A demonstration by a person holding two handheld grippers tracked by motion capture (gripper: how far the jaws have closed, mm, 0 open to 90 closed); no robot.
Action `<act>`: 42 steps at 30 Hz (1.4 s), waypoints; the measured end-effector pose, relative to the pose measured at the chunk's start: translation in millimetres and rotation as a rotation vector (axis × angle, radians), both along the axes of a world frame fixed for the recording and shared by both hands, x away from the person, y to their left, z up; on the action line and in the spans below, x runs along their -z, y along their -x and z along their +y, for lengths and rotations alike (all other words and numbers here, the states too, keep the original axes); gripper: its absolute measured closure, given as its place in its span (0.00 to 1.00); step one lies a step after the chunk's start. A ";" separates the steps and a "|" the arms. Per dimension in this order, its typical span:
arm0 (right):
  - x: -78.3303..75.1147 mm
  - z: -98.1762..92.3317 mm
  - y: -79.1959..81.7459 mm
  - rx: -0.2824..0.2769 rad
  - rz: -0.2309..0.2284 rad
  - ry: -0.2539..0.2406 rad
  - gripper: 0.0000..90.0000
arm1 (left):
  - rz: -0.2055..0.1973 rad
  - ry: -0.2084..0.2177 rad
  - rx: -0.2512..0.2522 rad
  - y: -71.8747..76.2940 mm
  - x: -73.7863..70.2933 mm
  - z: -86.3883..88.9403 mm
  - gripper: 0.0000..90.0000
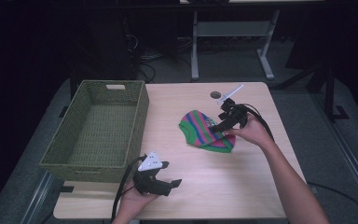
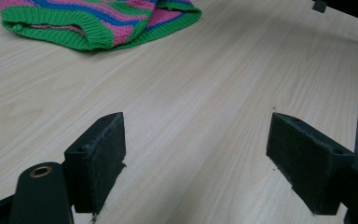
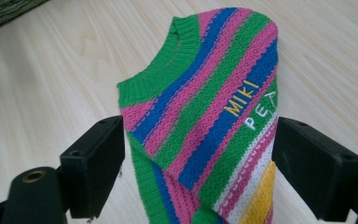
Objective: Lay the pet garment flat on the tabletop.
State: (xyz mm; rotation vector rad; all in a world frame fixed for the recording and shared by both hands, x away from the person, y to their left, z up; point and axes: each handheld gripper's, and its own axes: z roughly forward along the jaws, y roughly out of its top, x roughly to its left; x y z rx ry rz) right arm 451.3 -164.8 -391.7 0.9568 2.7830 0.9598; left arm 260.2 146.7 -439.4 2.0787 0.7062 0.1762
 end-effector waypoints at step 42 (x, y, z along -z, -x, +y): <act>57.4 40.3 -26.2 0.067 0.041 0.169 0.18 | 0.000 0.001 0.012 -1.7 -0.5 -1.0 0.21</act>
